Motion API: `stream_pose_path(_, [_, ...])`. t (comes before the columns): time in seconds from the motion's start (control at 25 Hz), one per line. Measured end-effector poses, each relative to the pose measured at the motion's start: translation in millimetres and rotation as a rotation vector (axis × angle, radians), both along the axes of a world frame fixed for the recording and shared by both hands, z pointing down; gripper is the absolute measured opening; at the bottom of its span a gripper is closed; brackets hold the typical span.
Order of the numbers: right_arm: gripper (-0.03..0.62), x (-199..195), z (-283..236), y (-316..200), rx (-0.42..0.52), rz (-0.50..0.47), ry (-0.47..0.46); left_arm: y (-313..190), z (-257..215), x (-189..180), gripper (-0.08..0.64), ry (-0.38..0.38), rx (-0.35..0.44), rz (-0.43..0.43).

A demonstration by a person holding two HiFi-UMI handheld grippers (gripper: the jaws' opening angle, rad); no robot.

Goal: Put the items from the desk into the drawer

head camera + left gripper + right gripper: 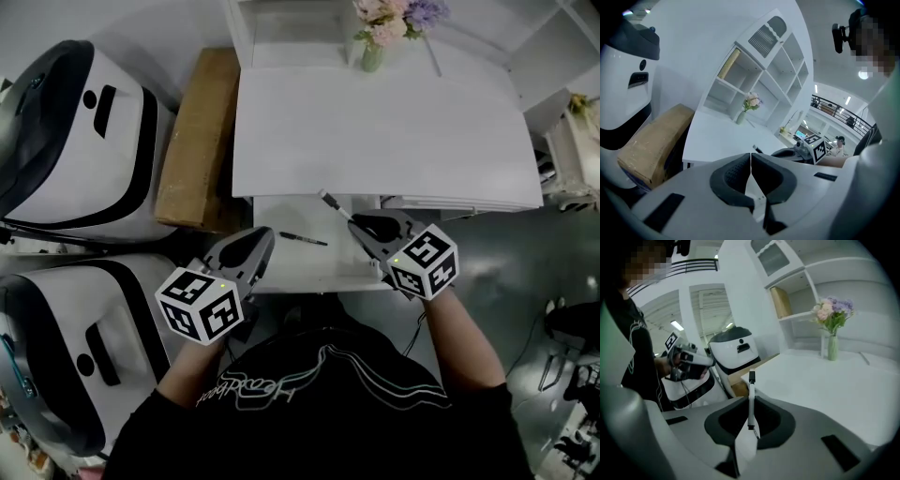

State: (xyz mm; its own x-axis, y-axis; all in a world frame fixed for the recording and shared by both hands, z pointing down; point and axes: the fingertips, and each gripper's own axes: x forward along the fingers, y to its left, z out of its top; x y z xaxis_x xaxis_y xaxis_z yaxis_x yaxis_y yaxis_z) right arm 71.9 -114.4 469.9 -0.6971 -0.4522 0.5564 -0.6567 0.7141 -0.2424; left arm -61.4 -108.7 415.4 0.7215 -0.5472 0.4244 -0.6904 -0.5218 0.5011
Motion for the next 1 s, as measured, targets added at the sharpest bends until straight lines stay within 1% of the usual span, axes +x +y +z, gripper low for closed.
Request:
stream_pose_path(0.08, [0.063,-11,23,12,-0.004,-0.079,0.054,3,4,-5,0.025,-0.005,-0.010,-0.019])
stream_pose_path(0.2, [0.063,-21,63,20,-0.003,-0.180,0.162,4,8,-10,0.025,-0.016,-0.026,-0.042])
stream_pose_path(0.36, [0.063,-23,125,14,-0.031,-0.261,0.302,1,14,-15,0.025,-0.035,-0.044,-0.071])
stream_pose_path(0.56, [0.063,-19,203,-6,-0.098,-0.307,0.448,-5,25,-29,0.025,-0.061,-0.069,-0.115])
stream_pose_path(0.72, [0.063,-15,253,-14,-0.162,-0.319,0.521,-8,36,-40,0.025,-0.082,-0.106,-0.151])
stream_pose_path(0.84, [0.064,-9,279,-19,-0.187,-0.307,0.562,-11,42,-45,0.025,-0.092,-0.123,-0.166])
stream_pose_path(1.0, [0.064,-10,293,-20,-0.182,-0.325,0.607,-16,48,-54,0.025,-0.094,-0.134,-0.190])
